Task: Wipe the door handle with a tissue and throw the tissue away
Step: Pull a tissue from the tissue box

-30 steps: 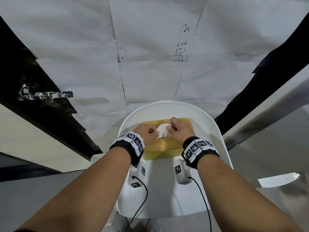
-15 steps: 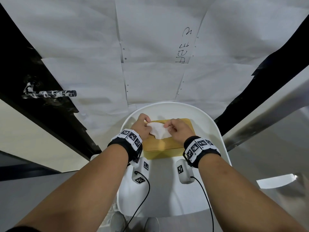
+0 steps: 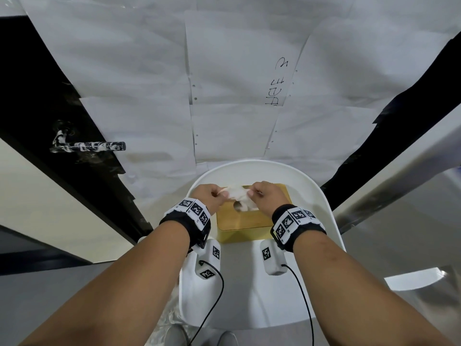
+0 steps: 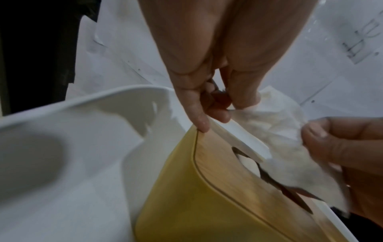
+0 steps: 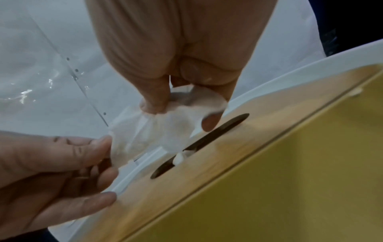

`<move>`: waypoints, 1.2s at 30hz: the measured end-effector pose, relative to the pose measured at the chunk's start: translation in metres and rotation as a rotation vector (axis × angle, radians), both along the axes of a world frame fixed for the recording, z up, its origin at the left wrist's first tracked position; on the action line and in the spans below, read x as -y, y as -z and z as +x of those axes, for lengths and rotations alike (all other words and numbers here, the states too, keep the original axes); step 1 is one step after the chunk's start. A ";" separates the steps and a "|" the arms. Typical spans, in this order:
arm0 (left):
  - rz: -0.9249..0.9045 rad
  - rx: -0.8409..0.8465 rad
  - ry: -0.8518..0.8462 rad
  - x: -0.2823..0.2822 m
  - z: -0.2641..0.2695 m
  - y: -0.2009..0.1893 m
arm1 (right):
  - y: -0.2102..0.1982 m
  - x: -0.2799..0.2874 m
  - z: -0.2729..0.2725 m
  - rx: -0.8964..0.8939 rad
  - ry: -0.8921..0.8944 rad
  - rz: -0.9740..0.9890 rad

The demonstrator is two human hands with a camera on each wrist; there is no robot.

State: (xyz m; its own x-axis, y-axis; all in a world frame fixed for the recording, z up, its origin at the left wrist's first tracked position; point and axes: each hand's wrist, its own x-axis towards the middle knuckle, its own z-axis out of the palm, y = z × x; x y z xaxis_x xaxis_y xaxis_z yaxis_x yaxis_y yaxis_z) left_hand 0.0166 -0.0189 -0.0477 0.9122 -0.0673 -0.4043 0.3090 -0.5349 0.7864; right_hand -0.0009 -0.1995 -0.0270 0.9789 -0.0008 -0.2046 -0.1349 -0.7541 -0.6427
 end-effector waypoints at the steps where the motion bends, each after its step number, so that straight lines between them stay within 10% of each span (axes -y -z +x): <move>1: -0.021 -0.009 -0.017 -0.002 0.001 0.001 | 0.000 -0.001 0.000 -0.008 -0.005 0.012; 36: 0.078 0.237 -0.336 -0.069 -0.012 -0.067 | -0.060 -0.070 0.002 0.068 -0.194 0.367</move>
State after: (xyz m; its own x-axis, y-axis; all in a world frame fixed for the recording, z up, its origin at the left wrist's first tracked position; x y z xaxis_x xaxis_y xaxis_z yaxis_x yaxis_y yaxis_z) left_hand 0.0042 0.0497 0.0194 0.9466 0.2722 -0.1727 0.2918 -0.4958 0.8179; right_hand 0.0008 -0.1299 0.0329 0.9650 0.2460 -0.0913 0.0396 -0.4805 -0.8761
